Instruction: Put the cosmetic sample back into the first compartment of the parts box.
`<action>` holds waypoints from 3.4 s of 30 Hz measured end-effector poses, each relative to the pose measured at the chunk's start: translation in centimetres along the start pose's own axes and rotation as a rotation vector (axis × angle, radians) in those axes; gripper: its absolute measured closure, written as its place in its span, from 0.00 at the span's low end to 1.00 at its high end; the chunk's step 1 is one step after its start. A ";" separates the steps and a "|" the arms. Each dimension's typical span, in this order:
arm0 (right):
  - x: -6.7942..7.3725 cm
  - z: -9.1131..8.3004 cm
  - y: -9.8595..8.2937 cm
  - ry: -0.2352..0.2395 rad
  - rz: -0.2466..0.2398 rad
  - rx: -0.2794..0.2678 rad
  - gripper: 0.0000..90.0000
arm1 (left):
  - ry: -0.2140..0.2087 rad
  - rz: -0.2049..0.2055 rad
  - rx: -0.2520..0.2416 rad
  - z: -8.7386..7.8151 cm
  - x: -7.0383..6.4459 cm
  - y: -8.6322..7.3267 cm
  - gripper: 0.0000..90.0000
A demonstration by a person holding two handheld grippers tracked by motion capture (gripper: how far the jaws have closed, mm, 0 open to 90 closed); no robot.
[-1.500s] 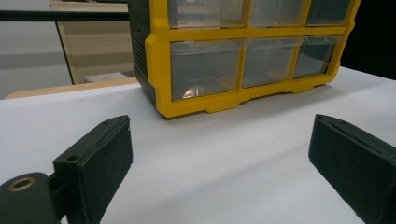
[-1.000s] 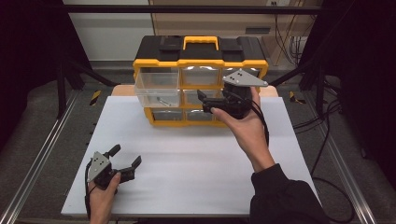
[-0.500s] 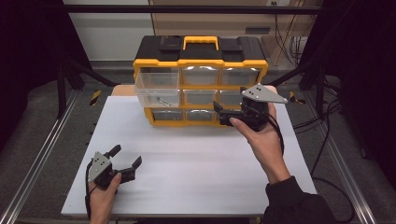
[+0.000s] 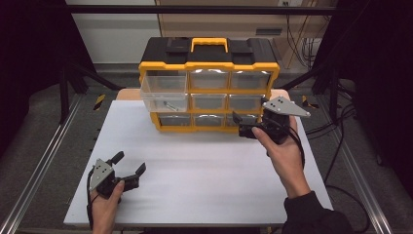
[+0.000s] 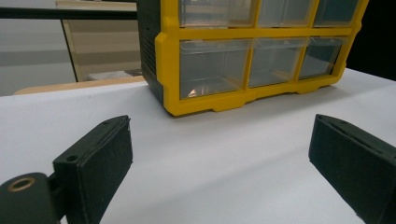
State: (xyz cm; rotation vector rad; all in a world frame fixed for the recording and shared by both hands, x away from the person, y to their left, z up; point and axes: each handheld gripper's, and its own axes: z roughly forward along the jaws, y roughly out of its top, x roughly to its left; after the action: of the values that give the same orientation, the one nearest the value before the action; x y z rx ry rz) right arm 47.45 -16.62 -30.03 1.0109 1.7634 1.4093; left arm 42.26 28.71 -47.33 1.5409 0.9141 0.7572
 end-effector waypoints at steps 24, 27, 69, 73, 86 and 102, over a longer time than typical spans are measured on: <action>-2.9 -3.4 -4.1 -0.059 0.014 0.004 0.05 | -0.007 0.007 0.006 0.3 -0.3 -0.1 0.07; -3.1 -3.7 -4.5 -0.065 0.015 0.001 0.05 | -0.008 0.004 0.007 0.2 -0.3 -0.1 0.07; -3.9 -6.7 -15.6 -0.067 0.024 -0.046 0.07 | -0.041 0.048 0.059 1.8 -2.1 4.1 0.06; -3.2 -6.4 -15.9 -0.059 -0.010 -0.028 0.06 | -0.041 0.048 0.051 2.1 -2.2 4.8 0.06; -2.7 -6.2 -17.5 -0.049 0.011 -0.019 0.06 | -0.053 0.054 0.045 2.7 -2.0 7.2 0.07; -1.7 -5.4 -18.3 -0.016 0.010 0.003 0.07 | -0.072 0.038 0.018 1.8 -2.1 10.2 0.21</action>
State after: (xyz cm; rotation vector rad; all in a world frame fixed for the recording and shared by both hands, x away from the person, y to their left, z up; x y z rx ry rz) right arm 40.59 -22.84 -46.78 1.0316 1.7517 1.4012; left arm 44.33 25.35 -37.48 1.5949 0.8430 0.7176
